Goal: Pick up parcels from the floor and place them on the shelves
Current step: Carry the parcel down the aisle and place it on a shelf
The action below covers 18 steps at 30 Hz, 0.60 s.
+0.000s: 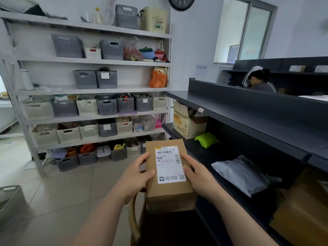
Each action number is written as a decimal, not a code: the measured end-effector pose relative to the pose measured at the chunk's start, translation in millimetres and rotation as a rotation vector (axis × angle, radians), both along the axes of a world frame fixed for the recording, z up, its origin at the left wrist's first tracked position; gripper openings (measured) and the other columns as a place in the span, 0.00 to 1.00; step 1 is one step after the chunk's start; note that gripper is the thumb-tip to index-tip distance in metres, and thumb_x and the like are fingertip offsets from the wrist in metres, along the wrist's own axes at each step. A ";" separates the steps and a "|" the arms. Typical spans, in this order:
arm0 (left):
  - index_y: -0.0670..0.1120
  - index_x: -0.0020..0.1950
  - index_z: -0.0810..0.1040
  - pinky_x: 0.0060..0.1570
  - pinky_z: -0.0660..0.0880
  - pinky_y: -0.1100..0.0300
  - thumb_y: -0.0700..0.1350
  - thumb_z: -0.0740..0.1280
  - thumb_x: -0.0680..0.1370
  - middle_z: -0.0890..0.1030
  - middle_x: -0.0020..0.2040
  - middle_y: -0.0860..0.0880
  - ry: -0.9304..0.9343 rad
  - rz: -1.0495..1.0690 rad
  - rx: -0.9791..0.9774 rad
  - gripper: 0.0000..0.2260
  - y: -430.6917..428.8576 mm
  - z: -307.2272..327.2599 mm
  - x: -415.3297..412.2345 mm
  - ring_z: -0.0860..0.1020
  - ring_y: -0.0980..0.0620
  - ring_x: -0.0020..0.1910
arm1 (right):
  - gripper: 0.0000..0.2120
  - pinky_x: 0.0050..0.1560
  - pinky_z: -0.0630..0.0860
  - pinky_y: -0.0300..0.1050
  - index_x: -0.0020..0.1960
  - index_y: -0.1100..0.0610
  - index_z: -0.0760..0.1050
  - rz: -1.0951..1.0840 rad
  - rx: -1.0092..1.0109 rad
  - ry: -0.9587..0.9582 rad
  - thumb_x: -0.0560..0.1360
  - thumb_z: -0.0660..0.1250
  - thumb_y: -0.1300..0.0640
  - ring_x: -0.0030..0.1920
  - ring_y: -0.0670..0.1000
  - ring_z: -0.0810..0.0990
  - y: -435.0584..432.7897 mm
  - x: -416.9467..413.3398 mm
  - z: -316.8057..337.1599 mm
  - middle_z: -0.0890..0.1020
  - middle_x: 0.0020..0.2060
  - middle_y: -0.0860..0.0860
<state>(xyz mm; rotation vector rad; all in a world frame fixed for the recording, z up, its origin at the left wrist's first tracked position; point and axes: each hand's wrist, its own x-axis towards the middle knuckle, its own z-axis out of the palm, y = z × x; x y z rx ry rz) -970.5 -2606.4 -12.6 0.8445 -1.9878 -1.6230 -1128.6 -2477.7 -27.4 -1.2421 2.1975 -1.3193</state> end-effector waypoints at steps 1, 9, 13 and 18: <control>0.58 0.74 0.60 0.37 0.79 0.58 0.41 0.63 0.79 0.71 0.54 0.63 0.001 0.002 -0.006 0.26 -8.1 0.5 -10.3 0.77 0.59 0.46 | 0.22 0.70 0.65 0.46 0.73 0.41 0.62 -0.001 -0.002 -0.002 0.80 0.55 0.55 0.70 0.44 0.66 -9.5 -10.3 1.1 0.69 0.70 0.42; 0.59 0.74 0.61 0.39 0.79 0.57 0.41 0.63 0.79 0.68 0.62 0.59 -0.019 -0.013 0.019 0.27 -76.0 -8.5 -70.8 0.76 0.59 0.47 | 0.21 0.53 0.67 0.33 0.72 0.40 0.61 -0.016 0.025 -0.047 0.81 0.53 0.56 0.61 0.39 0.69 -71.4 -61.0 -2.4 0.70 0.61 0.36; 0.58 0.74 0.61 0.35 0.79 0.59 0.40 0.63 0.79 0.69 0.60 0.60 -0.015 -0.054 0.045 0.27 -113.5 -15.2 -93.9 0.76 0.60 0.44 | 0.21 0.62 0.70 0.40 0.72 0.39 0.61 -0.085 0.033 -0.054 0.81 0.53 0.54 0.65 0.42 0.69 -102.2 -76.9 -7.5 0.71 0.66 0.39; 0.60 0.73 0.62 0.35 0.78 0.59 0.40 0.64 0.79 0.71 0.50 0.66 -0.021 -0.142 0.048 0.26 -174.2 -18.1 -121.7 0.78 0.59 0.45 | 0.21 0.62 0.71 0.42 0.71 0.38 0.63 -0.169 0.005 -0.067 0.81 0.53 0.56 0.62 0.39 0.71 -145.3 -86.1 -9.6 0.73 0.63 0.37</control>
